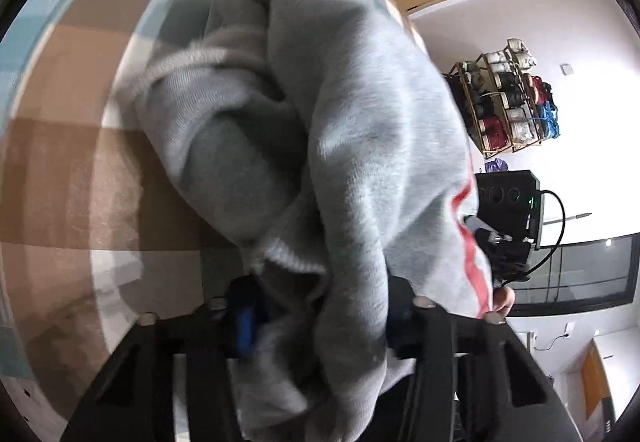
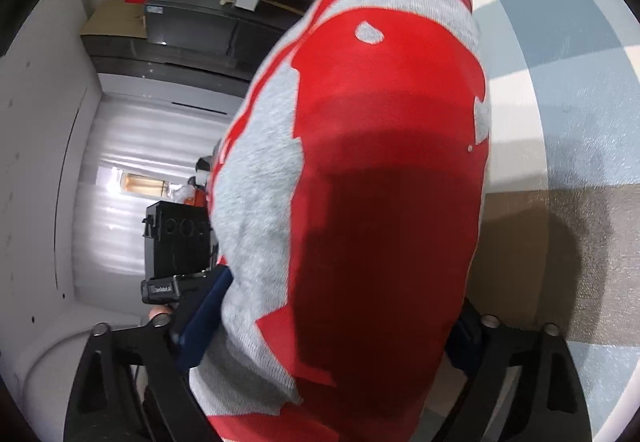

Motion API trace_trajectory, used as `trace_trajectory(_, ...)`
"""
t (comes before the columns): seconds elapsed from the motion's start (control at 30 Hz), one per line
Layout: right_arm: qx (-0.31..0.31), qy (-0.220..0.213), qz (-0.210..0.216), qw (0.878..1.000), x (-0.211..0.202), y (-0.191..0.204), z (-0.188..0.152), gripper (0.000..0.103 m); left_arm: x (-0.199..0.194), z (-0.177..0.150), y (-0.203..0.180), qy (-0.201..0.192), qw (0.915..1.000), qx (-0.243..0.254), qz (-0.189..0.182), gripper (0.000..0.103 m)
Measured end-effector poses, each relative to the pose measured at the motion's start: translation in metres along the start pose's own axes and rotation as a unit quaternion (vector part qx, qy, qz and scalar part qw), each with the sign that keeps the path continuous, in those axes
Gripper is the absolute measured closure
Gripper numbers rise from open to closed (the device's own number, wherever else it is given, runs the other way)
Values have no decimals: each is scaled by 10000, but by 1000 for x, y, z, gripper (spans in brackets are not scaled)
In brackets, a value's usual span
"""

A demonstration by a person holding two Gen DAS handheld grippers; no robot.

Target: Fold large clothes

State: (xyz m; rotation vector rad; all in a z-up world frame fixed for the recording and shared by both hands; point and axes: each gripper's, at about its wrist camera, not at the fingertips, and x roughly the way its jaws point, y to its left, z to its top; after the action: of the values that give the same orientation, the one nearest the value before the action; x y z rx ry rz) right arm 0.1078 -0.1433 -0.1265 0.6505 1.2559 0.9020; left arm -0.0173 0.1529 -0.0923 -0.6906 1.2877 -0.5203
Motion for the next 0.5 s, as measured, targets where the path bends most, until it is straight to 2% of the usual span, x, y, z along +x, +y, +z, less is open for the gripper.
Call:
trace_trajectory(0.2,-248,-244,-11,9994,2,18,-6,24,12,5,-15,-51,9996,136,228,69)
trace_trajectory(0.33,-323,-320,109,9989,1,26,-5,25,13,9,-27,-125,9994,247,185,69)
trace_trajectory(0.5,-577,-352,109,9977,4,35,-7,26,6,6,-23,-174,9989,346,255,69)
